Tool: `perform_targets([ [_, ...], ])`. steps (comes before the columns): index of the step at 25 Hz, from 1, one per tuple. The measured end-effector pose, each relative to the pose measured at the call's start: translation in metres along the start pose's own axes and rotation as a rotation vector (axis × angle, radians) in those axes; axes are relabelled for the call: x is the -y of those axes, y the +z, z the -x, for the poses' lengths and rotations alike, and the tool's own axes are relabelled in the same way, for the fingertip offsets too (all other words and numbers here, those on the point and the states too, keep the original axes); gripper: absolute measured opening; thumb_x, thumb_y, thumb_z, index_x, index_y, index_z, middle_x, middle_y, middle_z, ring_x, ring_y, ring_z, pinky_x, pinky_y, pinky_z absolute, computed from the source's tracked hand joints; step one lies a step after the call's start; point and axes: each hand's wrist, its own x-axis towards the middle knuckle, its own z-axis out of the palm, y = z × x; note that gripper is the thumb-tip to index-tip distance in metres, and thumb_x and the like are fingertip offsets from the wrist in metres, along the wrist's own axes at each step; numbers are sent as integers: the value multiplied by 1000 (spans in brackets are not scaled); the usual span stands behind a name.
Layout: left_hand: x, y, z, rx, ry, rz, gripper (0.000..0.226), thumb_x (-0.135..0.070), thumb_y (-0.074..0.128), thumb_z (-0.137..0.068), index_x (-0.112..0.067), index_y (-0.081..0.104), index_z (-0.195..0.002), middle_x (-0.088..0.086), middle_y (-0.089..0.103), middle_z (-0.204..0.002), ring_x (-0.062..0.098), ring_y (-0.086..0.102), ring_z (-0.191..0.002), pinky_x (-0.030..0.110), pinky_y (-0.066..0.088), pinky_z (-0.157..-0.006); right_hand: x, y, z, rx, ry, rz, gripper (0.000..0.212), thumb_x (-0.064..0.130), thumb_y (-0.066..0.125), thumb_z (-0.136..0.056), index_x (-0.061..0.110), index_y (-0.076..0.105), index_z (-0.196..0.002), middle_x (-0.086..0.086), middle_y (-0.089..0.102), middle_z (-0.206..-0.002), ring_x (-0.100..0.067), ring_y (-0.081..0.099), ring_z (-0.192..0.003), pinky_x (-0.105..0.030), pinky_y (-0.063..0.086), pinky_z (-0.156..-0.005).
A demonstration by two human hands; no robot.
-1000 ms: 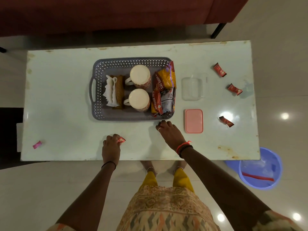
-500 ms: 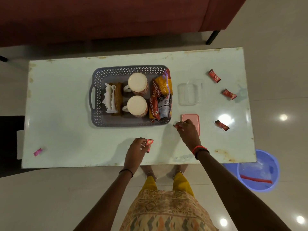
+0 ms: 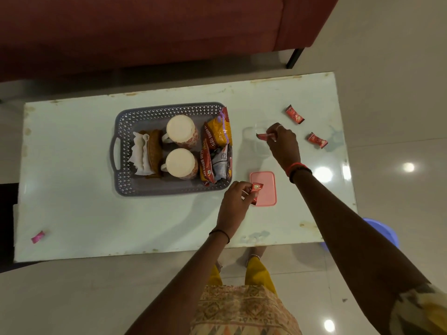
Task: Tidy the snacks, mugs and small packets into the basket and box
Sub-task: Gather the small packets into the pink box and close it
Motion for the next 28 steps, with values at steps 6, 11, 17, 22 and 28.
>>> perform_targets([
  [6, -39, -1, -62, -92, 55, -3, 20, -20, 64, -86, -6, 64, -101, 14, 66, -96, 19, 64, -81, 27, 53, -69, -16, -16, 3, -26, 11, -25, 17, 2, 52, -89, 4, 66, -100, -13, 67, -107, -28, 59, -103, -35, 50, -85],
  [11, -61, 4, -113, -138, 15, -55, 19, -13, 65, -82, -3, 62, -98, 19, 68, -92, 29, 66, -82, 36, 53, -71, -72, -40, 42, -4, 130, 77, 18, 2, 53, -89, 3, 65, -102, -16, 67, -106, -33, 62, -100, -39, 54, -83],
  [17, -63, 28, -146, -67, 40, -207, 25, -21, 64, -84, -9, 57, -104, 14, 65, -96, 26, 61, -92, 33, 46, -73, -127, -46, 72, 250, 115, 404, 51, 16, 76, -77, 12, 56, -124, -17, 57, -116, -34, 53, -109, -40, 51, -87],
  [22, -58, 30, -156, -56, 84, -211, 27, -18, 62, -86, -6, 54, -110, 16, 61, -106, 31, 59, -98, 46, 50, -85, -142, -38, 70, 164, 83, 333, 23, -4, 56, -88, 3, 61, -109, -18, 57, -107, -35, 56, -101, -41, 55, -77],
  [28, -70, 6, -175, -135, 145, -222, 26, -20, 54, -92, -4, 55, -112, 17, 64, -104, 29, 61, -96, 44, 52, -85, -99, -41, 47, 29, 186, -21, 8, 4, 59, -88, -2, 55, -93, -19, 67, -87, -33, 63, -79, -32, 47, -66],
])
